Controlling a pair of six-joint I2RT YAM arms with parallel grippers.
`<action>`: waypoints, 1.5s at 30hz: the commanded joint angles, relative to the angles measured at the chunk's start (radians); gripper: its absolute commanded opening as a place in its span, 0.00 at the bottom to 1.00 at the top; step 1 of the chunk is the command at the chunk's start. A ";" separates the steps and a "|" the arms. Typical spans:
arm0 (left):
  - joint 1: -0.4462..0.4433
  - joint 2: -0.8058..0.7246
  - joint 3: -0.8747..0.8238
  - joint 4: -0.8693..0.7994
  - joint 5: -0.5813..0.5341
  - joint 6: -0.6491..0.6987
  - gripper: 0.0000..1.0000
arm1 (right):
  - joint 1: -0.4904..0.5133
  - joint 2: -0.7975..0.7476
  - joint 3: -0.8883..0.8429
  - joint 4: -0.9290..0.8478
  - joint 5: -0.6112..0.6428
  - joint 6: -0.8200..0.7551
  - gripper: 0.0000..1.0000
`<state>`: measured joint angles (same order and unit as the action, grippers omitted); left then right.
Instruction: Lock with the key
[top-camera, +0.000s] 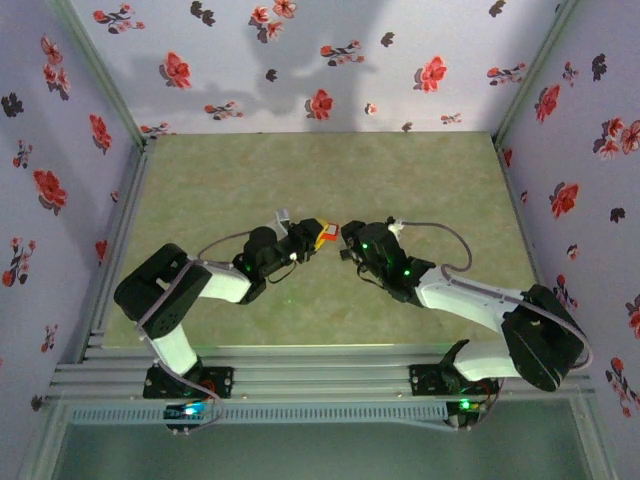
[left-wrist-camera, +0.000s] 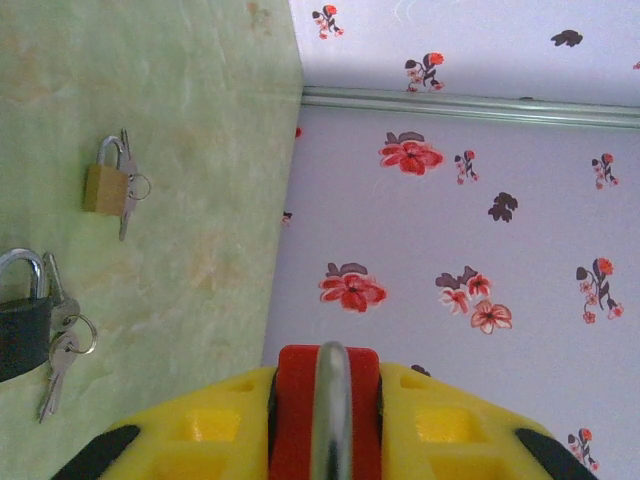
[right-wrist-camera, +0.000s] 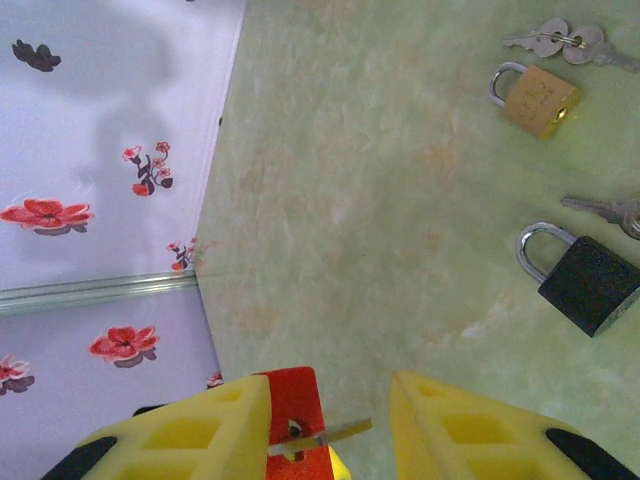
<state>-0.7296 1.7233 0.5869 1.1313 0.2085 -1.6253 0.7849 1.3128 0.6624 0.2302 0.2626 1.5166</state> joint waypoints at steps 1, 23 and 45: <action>-0.011 0.014 -0.007 0.070 -0.015 -0.012 0.00 | -0.010 0.013 -0.011 0.027 0.026 0.002 0.35; -0.015 0.025 -0.007 0.075 -0.011 -0.015 0.00 | -0.015 0.063 0.003 0.083 -0.003 0.006 0.25; -0.021 0.022 -0.016 0.090 -0.027 -0.062 0.00 | -0.016 0.085 -0.029 0.264 -0.041 -0.040 0.21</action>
<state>-0.7349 1.7355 0.5861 1.1698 0.1898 -1.6684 0.7761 1.3846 0.6491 0.3973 0.2420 1.4998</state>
